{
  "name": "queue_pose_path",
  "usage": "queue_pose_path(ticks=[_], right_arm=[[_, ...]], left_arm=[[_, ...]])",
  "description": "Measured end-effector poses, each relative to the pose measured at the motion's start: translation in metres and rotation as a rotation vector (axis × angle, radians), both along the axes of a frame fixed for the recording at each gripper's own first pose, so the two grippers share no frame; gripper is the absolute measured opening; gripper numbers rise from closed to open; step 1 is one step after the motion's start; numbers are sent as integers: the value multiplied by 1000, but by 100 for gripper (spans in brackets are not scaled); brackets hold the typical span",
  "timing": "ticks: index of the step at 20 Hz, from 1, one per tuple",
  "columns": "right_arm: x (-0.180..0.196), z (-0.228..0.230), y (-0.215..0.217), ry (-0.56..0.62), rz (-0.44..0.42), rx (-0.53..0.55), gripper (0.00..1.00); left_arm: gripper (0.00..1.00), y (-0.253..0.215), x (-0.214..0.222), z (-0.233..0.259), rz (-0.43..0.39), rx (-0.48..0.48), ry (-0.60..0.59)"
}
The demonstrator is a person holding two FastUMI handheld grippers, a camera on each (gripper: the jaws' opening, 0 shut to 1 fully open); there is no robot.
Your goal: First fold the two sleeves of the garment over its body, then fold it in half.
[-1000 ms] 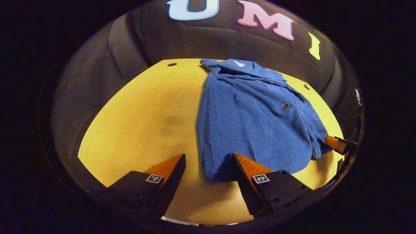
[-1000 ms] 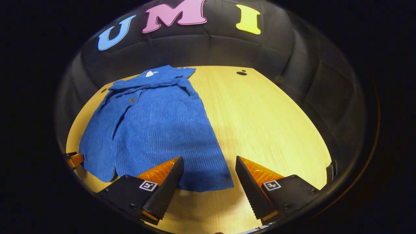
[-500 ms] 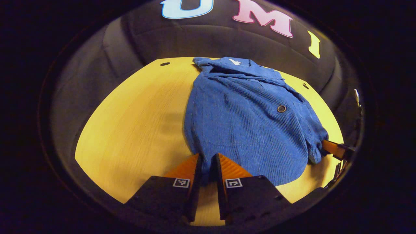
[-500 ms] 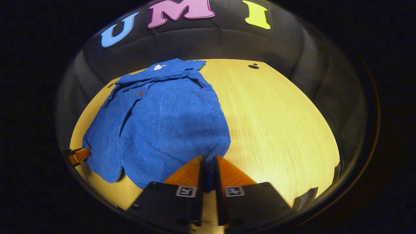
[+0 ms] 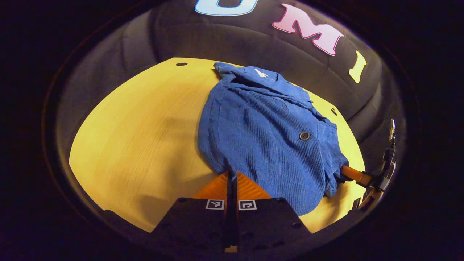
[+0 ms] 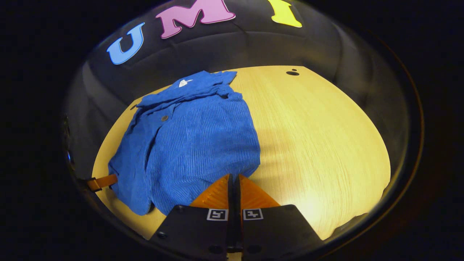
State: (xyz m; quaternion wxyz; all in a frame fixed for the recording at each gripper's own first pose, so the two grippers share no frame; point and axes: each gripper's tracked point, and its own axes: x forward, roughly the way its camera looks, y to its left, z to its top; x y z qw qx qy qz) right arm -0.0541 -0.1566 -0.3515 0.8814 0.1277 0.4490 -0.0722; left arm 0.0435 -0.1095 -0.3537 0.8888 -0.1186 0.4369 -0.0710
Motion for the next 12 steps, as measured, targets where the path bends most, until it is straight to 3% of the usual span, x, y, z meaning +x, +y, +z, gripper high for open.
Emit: queue_pose_path(ticks=[5,12], right_arm=[[61,44,-2,-128,20,-17,1],[180,101,-8,-342,45,-49,1]], left_arm=[[0,-9,46,51,-55,11,-118],[0,-3,150,104,-72,20,-297]])
